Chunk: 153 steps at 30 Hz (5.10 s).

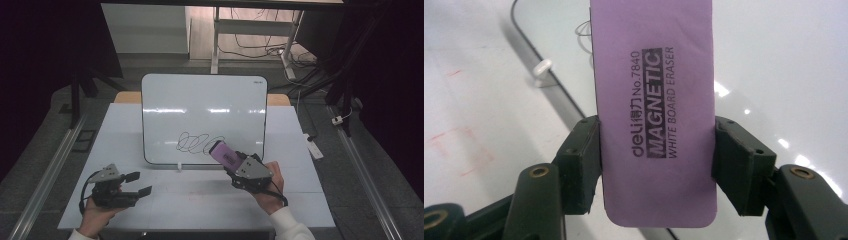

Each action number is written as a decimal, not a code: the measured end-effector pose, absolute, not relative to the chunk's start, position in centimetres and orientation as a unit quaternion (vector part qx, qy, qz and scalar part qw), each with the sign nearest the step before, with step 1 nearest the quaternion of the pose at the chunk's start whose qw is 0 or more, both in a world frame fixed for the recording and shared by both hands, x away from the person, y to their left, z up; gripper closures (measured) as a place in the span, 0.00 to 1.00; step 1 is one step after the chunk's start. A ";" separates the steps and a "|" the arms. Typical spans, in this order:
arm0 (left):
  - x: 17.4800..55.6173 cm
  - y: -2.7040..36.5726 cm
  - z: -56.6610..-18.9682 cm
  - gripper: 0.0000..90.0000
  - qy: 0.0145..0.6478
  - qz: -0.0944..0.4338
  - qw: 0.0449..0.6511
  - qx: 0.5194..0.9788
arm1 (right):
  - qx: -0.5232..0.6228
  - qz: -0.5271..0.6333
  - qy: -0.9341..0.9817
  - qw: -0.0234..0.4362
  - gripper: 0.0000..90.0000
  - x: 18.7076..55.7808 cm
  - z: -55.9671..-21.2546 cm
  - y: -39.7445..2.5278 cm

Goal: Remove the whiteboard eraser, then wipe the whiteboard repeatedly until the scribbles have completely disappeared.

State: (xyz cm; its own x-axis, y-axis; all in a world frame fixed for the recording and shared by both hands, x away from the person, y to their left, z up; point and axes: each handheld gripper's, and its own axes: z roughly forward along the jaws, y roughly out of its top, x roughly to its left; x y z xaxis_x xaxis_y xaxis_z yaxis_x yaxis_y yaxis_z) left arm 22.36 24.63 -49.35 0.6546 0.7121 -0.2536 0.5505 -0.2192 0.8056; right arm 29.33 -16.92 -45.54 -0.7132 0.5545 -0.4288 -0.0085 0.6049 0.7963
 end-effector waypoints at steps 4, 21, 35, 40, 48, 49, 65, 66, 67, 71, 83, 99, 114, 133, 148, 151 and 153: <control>21.6 26.0 -50.1 0.28 0.421 0.112 0.455 0.776 | 0.184 0.424 0.819 0.339 0.44 30.2 -45.1 -17.1; 22.1 26.5 -50.7 0.27 0.425 0.122 0.441 0.781 | 0.227 0.401 0.816 0.348 0.44 34.1 -44.1 -16.2; 22.2 26.5 -51.0 0.27 0.424 0.117 0.440 0.783 | 0.236 0.341 0.829 0.375 0.44 36.1 -45.6 -13.2; 22.3 26.6 -51.0 0.27 0.425 0.115 0.441 0.782 | 0.230 0.328 0.833 0.381 0.44 35.9 -46.3 -11.5; 22.3 26.6 -51.0 0.27 0.424 0.113 0.442 0.782 | 0.191 0.308 0.852 0.379 0.44 34.6 -47.7 -9.2; 22.3 26.6 -51.0 0.27 0.424 0.113 0.443 0.782 | 0.197 0.304 0.848 0.388 0.44 34.6 -47.5 -9.3; 22.3 26.7 -50.9 0.27 0.422 0.112 0.445 0.781 | 0.176 0.296 0.862 0.372 0.45 33.1 -49.2 -6.9; 22.3 26.7 -50.9 0.27 0.422 0.112 0.445 0.781 | 0.176 0.296 0.862 0.372 0.45 33.1 -49.2 -6.9; 22.3 26.7 -51.0 0.27 0.422 0.112 0.445 0.782 | 0.165 0.291 0.864 0.377 0.45 32.9 -49.5 -6.9; 22.3 26.7 -50.9 0.27 0.422 0.112 0.445 0.782 | 0.202 0.304 0.848 0.384 0.45 33.8 -48.5 -8.5; 22.4 26.7 -50.8 0.28 0.423 0.113 0.445 0.781 | 0.262 0.326 0.822 0.386 0.45 35.2 -46.9 -11.7; 22.3 26.8 -50.9 0.28 0.423 0.112 0.446 0.781 | 0.215 0.310 0.842 0.386 0.45 33.8 -48.5 -9.1; 22.4 26.8 -50.9 0.28 0.421 0.112 0.445 0.782 | 0.226 0.327 0.834 0.382 0.45 35.0 -47.2 -8.1; 22.4 27.0 -50.9 0.28 0.421 0.112 0.447 0.782 | 0.249 0.323 0.821 0.400 0.45 35.3 -46.6 -8.2; 22.4 27.0 -50.9 0.28 0.422 0.109 0.448 0.781 | 0.138 0.273 0.874 0.379 0.45 32.4 -49.8 -1.1; 22.4 27.0 -50.9 0.28 0.421 0.109 0.448 0.781 | 0.136 0.271 0.877 0.374 0.45 32.2 -50.0 -0.7; 22.4 27.1 -50.9 0.28 0.420 0.109 0.449 0.781 | 0.143 0.272 0.873 0.379 0.45 32.5 -49.6 -1.0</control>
